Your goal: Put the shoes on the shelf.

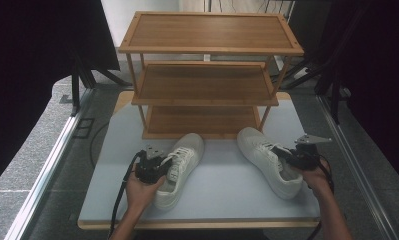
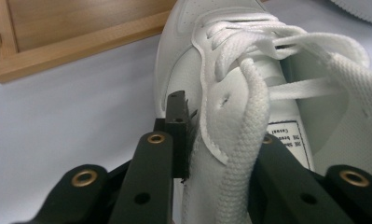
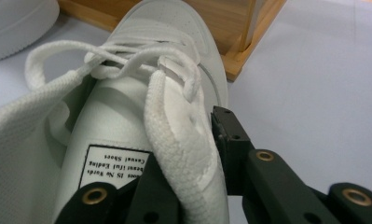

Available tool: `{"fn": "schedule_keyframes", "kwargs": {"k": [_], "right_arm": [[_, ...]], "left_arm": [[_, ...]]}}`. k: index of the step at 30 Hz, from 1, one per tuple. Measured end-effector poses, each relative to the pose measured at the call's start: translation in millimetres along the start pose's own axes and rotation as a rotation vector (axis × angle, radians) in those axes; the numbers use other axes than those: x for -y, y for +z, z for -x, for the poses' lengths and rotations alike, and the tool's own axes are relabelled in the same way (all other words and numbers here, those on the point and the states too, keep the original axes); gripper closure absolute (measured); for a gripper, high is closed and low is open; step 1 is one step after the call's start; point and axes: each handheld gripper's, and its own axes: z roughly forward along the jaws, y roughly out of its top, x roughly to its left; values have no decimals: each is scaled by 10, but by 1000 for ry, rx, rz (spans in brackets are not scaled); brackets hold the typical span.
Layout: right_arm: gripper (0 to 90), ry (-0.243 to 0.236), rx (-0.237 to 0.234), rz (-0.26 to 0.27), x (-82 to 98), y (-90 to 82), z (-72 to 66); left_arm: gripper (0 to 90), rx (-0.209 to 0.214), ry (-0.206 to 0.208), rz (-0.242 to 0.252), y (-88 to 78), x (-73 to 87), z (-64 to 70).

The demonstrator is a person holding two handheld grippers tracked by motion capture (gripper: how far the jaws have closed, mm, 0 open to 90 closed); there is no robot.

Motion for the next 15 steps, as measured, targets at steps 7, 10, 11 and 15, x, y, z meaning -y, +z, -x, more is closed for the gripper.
{"fn": "schedule_keyframes", "kwargs": {"k": [7,10,11,15], "right_arm": [[826,20,20,22,9,-10,-41],[827,21,18,19,1,-10,-36],[828,24,18,21,2,-11,-36],[834,32,18,28,4,-19,-36]], "left_arm": [[808,26,-25,14,-13,5,-38],[812,29,-29,22,-16,0,-37],[813,35,-36,28,-16,2,-41],[813,65,-74,42,-22,13,-69]]}}
